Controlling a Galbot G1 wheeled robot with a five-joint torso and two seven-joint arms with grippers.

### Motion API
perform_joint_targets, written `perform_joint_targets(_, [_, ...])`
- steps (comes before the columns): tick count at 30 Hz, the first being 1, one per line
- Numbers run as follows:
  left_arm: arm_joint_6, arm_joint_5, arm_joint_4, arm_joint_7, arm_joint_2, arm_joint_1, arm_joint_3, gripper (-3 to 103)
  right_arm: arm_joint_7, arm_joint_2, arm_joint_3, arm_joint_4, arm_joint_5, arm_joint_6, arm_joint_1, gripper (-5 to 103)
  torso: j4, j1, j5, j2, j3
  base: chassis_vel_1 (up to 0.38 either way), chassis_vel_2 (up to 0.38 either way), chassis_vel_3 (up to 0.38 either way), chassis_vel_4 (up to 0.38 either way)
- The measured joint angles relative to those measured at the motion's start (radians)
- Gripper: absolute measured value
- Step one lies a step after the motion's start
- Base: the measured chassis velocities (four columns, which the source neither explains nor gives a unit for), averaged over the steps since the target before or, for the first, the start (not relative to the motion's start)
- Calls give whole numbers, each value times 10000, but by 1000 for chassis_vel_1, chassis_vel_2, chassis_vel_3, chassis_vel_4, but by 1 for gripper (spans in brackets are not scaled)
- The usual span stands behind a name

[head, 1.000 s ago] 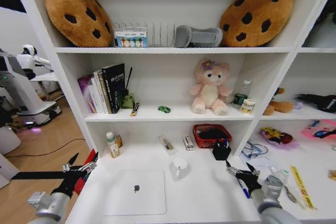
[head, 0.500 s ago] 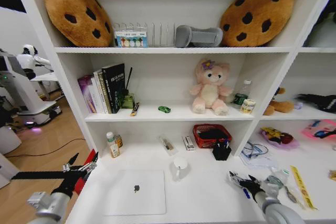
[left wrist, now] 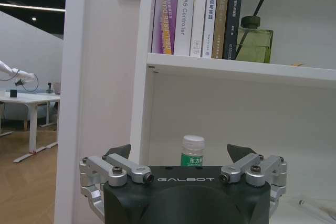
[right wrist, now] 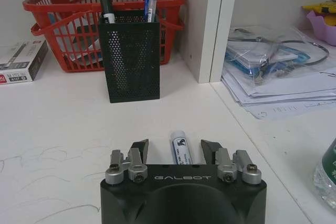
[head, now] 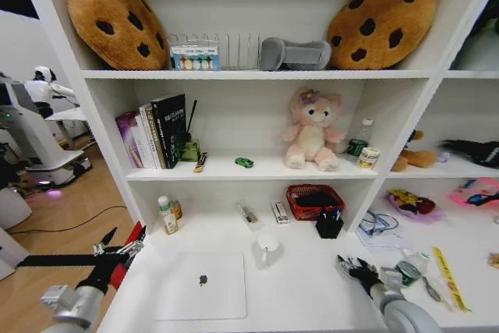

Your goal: Organize the objects on the table.

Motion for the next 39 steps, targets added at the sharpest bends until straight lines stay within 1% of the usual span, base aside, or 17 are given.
perform_joint_targets(2, [0, 0, 0, 0, 0, 0, 0, 100, 12, 7, -23, -23, -8, 11, 30, 51, 1, 0, 0, 0, 0, 0, 0, 0, 0])
perform_joint_targets(3, [0, 0, 0, 0, 0, 0, 0, 100, 12, 7, -23, -23, -8, 11, 30, 51, 1, 0, 0, 0, 0, 0, 0, 0, 0])
perform_joint_targets(5, [1, 0, 0, 0, 0, 0, 0, 100, 46, -8, -37, -38, -1, 1, 121, 41, 0, 0, 5, 0, 1, 0, 0, 0, 0])
perform_joint_targets(6, [1, 0, 0, 0, 0, 0, 0, 100, 46, -8, -37, -38, -1, 1, 121, 41, 0, 0, 5, 0, 1, 0, 0, 0, 0])
perform_joint_targets(8, [1, 0, 0, 0, 0, 0, 0, 100, 87, -23, -42, -35, 17, -35, 192, 30, 0, 0, 6, -1, 1, 0, 0, 0, 0])
perform_joint_targets(9, [1, 0, 0, 0, 0, 0, 0, 100, 87, -23, -42, -35, 17, -35, 192, 30, 0, 0, 6, -1, 1, 0, 0, 0, 0])
perform_joint_targets(12, [1, 0, 0, 0, 0, 0, 0, 100, 118, -29, -51, -1, -51, -49, 254, 14, 0, 0, 7, -1, 1, 0, 0, 0, 0])
perform_joint_targets(14, [1, 0, 0, 0, 0, 0, 0, 100, 111, -25, -42, 50, -217, 5, 256, 13, 0, 0, 8, -1, 2, 0, 0, 0, 0])
perform_joint_targets(17, [1, 0, 0, 0, 0, 0, 0, 100, -72, 36, 27, 211, -1236, 550, 362, 13, -1, 0, 4, -1, 1, 0, 0, 0, 0])
perform_joint_targets(18, [1, 0, 0, 0, 0, 0, 0, 100, -72, 36, 27, 211, -1236, 550, 362, 13, -1, 0, 4, -1, 1, 0, 0, 0, 0])
perform_joint_targets(20, [1, 0, 0, 0, 0, 0, 0, 100, -189, 99, 1, 350, -2085, 1175, 675, 13, -1, 0, 4, -1, 1, 0, 0, 0, 0])
perform_joint_targets(21, [1, 0, 0, 0, 0, 0, 0, 100, -189, 99, 1, 350, -2085, 1175, 675, 13, -1, 0, 4, -1, 1, 0, 0, 0, 0])
perform_joint_targets(24, [0, 0, 0, 0, 0, -1, 0, 100, -370, 119, -305, 333, -3217, 2232, 1599, 13, -1, 0, 4, -1, 1, 0, 0, 0, 0])
perform_joint_targets(29, [1, 0, 0, 0, 0, 0, 0, 100, -529, 7, -780, 201, -3771, 2706, 2417, 13, 2, 1, 6, -2, 2, 0, 0, 0, 0])
perform_joint_targets(31, [1, 0, 0, 0, 0, 0, 0, 100, -640, -152, -1332, -129, -4319, 3128, 3138, 13, 0, 0, 6, -1, 2, 0, 0, 0, 0])
perform_joint_targets(35, [1, 0, 0, 0, 0, 0, 0, 100, -639, -211, -1679, -455, -4425, 3329, 3721, 13, 0, 1, 2, -1, 2, 0, 0, 0, 0])
perform_joint_targets(39, [1, 0, 0, 0, 0, 0, 0, 100, -623, -175, -2353, -1574, -4504, 3560, 5133, 13, 2, 1, 1, -2, 2, 0, 0, 0, 0])
